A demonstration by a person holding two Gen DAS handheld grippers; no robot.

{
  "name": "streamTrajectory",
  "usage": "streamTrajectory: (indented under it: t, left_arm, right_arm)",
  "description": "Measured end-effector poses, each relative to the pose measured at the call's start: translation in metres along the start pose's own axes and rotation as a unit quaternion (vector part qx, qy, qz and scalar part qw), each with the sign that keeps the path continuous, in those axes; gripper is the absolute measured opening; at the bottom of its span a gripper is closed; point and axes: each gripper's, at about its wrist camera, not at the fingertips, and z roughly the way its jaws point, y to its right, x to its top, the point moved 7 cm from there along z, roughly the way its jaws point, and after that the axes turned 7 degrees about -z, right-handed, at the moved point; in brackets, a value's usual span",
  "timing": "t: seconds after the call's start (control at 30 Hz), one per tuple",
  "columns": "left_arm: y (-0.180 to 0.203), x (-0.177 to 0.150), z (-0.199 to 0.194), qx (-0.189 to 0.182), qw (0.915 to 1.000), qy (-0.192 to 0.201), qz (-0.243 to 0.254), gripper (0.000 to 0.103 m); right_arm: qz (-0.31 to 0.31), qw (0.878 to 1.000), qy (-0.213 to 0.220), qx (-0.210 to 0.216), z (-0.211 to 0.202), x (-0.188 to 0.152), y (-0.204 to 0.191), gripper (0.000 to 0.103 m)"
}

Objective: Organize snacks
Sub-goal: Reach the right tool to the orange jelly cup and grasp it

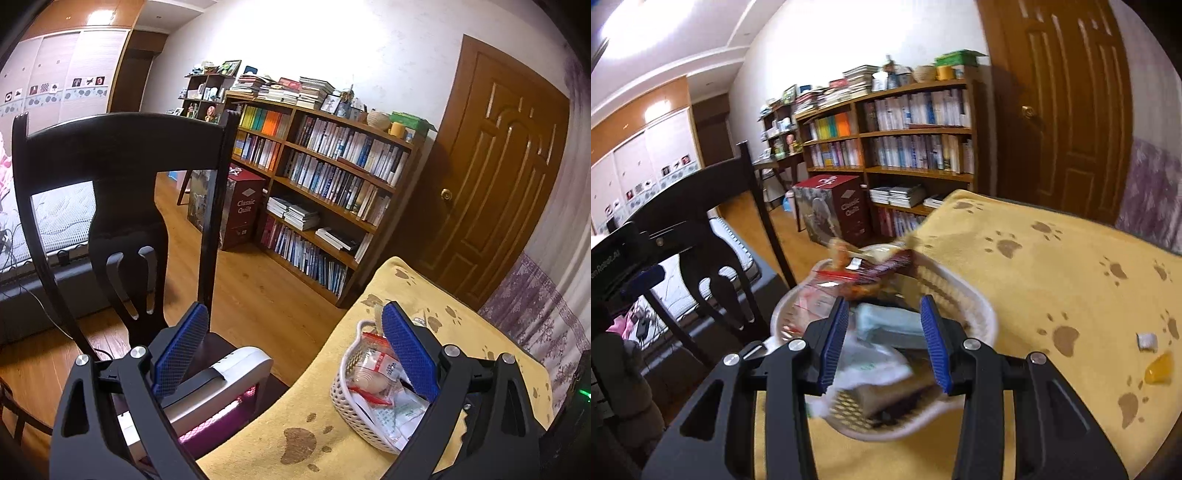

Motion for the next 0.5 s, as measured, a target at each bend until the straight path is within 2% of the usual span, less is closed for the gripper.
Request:
streamTrajectory:
  t: [0.13, 0.27, 0.5]
  left_arm:
    - [0.01, -0.005, -0.001, -0.005, 0.9999, -0.002, 0.015, 0.096]
    - [0.02, -0.012, -0.001, -0.009, 0.9995, -0.005, 0.029, 0.096]
    - [0.038, -0.023, -0.002, -0.016, 0.9982, -0.008, 0.057, 0.096]
  right_arm:
    - [0.032, 0.999, -0.003, -0.021, -0.01, -0.014, 0.034, 0.042]
    - [0.067, 0.997, -0.014, -0.047, -0.017, -0.034, 0.074, 0.046]
    - [0.136, 0.984, -0.03, -0.113, -0.038, -0.075, 0.154, 0.046]
